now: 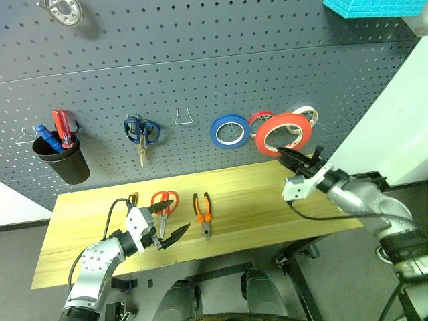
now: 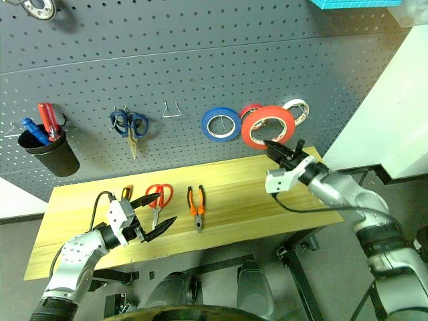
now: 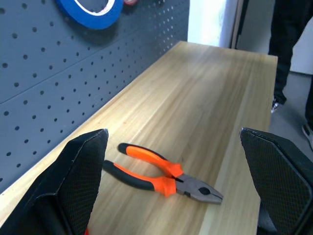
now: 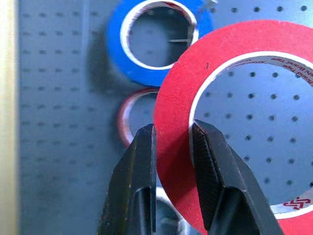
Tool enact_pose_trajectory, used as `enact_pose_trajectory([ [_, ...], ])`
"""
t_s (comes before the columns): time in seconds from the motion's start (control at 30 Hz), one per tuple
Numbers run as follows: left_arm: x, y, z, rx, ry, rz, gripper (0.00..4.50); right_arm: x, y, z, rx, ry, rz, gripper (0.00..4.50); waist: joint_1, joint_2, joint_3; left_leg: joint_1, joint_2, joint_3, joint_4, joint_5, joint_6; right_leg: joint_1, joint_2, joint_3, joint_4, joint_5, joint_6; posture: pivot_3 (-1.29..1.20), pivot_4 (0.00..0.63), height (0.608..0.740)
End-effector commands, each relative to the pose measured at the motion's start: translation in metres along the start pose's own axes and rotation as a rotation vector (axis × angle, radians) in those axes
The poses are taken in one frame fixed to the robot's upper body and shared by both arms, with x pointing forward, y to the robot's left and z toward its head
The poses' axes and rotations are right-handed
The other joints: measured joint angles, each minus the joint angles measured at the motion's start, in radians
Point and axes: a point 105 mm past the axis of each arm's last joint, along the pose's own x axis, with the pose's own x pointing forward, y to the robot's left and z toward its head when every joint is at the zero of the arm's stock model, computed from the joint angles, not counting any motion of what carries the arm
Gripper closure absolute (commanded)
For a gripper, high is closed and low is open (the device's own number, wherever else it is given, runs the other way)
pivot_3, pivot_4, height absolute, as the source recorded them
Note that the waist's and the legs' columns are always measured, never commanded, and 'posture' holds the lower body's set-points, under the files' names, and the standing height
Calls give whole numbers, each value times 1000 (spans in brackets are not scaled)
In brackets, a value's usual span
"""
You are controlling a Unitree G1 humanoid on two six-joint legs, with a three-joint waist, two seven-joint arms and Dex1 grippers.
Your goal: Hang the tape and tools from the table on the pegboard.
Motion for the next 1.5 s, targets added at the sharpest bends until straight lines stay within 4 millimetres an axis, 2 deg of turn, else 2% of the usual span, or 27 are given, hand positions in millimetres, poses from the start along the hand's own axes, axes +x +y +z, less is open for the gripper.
enact_pose_trajectory([
  [0.03, -4, 3, 4, 29, -24, 17, 0, 13, -1, -6, 83, -8, 48, 3818, 0, 0, 0, 0, 0, 0, 0, 0, 0, 0, 0, 0, -1, 0, 0, -79, 49, 738],
  [0.23, -10, -1, -4, 23, -19, 37, 0, 25, 12, -10, 153, -33, 139, 3818, -1, 0, -1, -1, 0, 0, -1, 0, 1, -1, 0, 0, -1, 1, 2, -55, 50, 738],
  [0.37, -12, -2, -6, 23, -15, 40, 0, 28, 16, -10, 187, -46, 150, 2470, -2, 1, -1, -1, 0, 0, -1, 0, 0, -1, 0, 0, -1, 1, 2, -55, 50, 738],
  [0.57, -18, 0, -10, 17, 0, 61, 0, 17, 13, -13, 74, -38, 77, 447, 1, 1, -2, 0, 0, 0, 0, 0, 0, -1, 0, 0, 0, 2, 2, -46, 56, 738],
  [0.67, -29, 5, -21, 8, 56, 104, 0, 3, 13, 10, 90, -145, 39, 447, 10, 1, -2, -1, 0, 0, -1, 0, 1, -2, 0, 0, 0, 1, 2, -59, 64, 738],
  [0.7, -32, 6, -24, 2, 67, 117, 0, -1, 18, 20, 120, -179, 60, 447, 10, 1, -2, -1, 0, 0, -2, -1, 1, -2, 0, 0, 0, 1, 3, -63, 66, 738],
  [0.77, -36, 9, -28, -29, 75, 149, 0, -11, 38, 45, 231, -247, 147, 447, 9, 1, -2, -1, 0, 0, -2, -1, 1, -2, 0, 0, 0, 1, 3, -75, 69, 738],
  [0.9, -41, 13, -32, -55, 85, 186, 0, -12, 66, 71, 582, -203, 282, 447, 6, 1, -2, 0, 0, 1, 1, -1, 2, 0, 0, 1, 0, 0, 1, -99, 78, 738],
  [1.0, -52, 19, -40, -55, 127, 218, 0, 1, 72, 83, 841, -139, 332, 22, -4, 1, -2, 0, 0, 2, 1, -1, 2, 5, 1, 4, 2, -1, 0, -99, 78, 738],
  [1.07, -60, 25, -47, -27, 176, 233, 0, 12, 77, 92, 979, -95, 375, 22, -11, 0, -2, 10, 3, 3, 0, -1, 2, 12, 3, 4, 2, -3, 2, -111, 92, 738],
  [1.13, -67, 33, -51, -8, 204, 250, 0, 23, 85, 99, 1077, -27, 420, 22, -14, 1, -2, 12, 7, 3, 0, -1, 2, 14, 7, 3, 2, -3, 2, -111, 92, 738],
  [1.3, -81, 54, -50, 27, 230, 299, 0, 42, 108, 137, 1262, 112, 616, 22, -14, 1, -2, 9, 11, 2, 0, -1, 2, 2, 12, 3, 3, 1, -3, -116, 104, 738],
  [1.4, -90, 61, -50, 45, 250, 317, 0, 53, 111, 162, 1365, 176, 701, 22, -17, 2, -1, 5, 12, 3, -3, -2, 1, -3, 13, 3, 3, 4, -1, -121, 117, 738],
  [1.5, -95, 64, -48, 50, 246, 316, 0, 66, 113, 178, 1458, 248, 750, 22, -19, 2, -1, -3, 13, 3, -2, -2, 1, -11, 13, 3, 3, 4, -1, -117, 129, 738],
])
